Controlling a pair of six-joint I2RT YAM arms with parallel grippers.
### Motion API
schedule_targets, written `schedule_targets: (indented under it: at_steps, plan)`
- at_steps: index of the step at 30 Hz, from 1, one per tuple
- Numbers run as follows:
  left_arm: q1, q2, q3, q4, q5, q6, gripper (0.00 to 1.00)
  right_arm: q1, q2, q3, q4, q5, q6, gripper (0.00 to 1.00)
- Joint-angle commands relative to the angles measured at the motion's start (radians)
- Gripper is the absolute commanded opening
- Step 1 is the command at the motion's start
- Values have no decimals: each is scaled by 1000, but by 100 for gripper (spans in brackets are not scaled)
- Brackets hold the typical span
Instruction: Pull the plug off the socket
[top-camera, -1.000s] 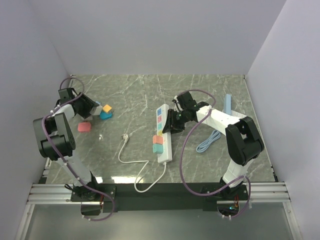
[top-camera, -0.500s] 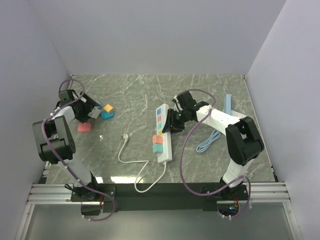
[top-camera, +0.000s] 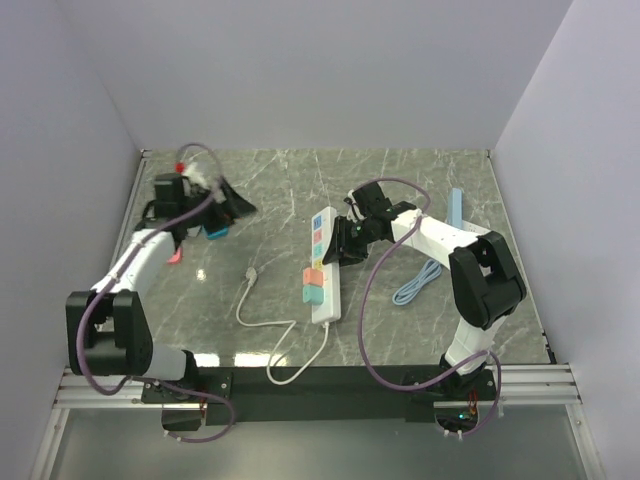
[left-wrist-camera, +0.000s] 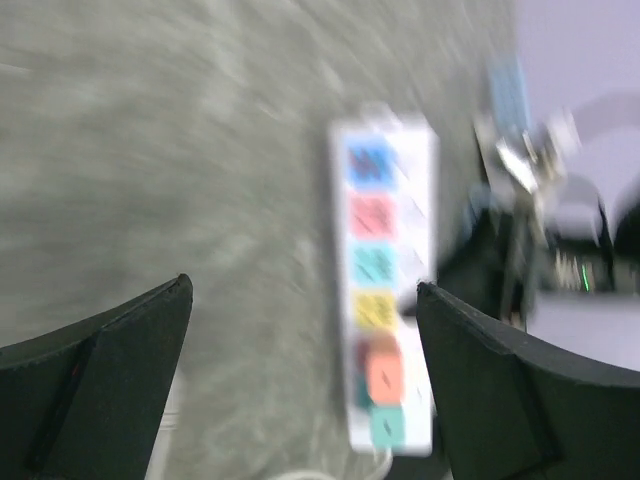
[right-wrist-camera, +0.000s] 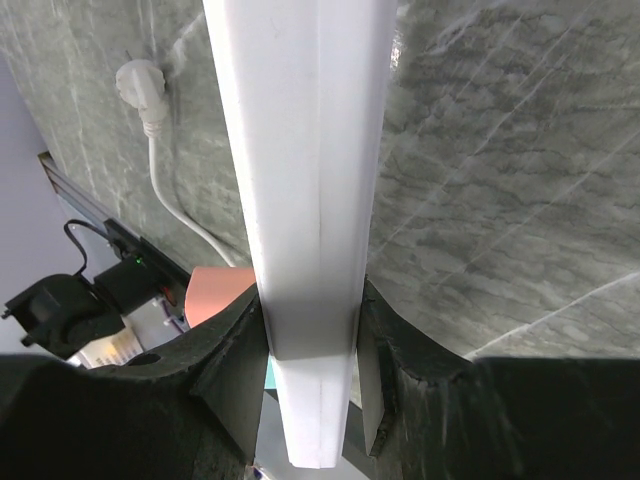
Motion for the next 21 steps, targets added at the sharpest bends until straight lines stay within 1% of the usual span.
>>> schedule_targets:
  at_steps: [1, 2, 4, 8, 12, 15, 21]
  plan:
    - [-156, -23, -62, 21, 172, 85, 99, -2, -1, 66, 56, -54, 45, 0]
    - [-216, -25, -75, 35, 177, 91, 99, -1, 1, 67, 57, -59, 52, 0]
    - [-258, -22, -121, 102, 210, 82, 99, -1, 6, 75, 54, -54, 55, 0]
    - [-351, 4, -149, 141, 224, 79, 99, -2, 0, 75, 59, -60, 61, 0]
    - [-420, 47, -121, 133, 178, 103, 99, 2, -2, 74, 59, -60, 58, 0]
    - [-451, 81, -103, 155, 164, 82, 100, 6, -7, 69, 59, -56, 59, 0]
    - [-534, 154, -46, 103, 59, 86, 99, 7, -4, 78, 59, -52, 62, 0]
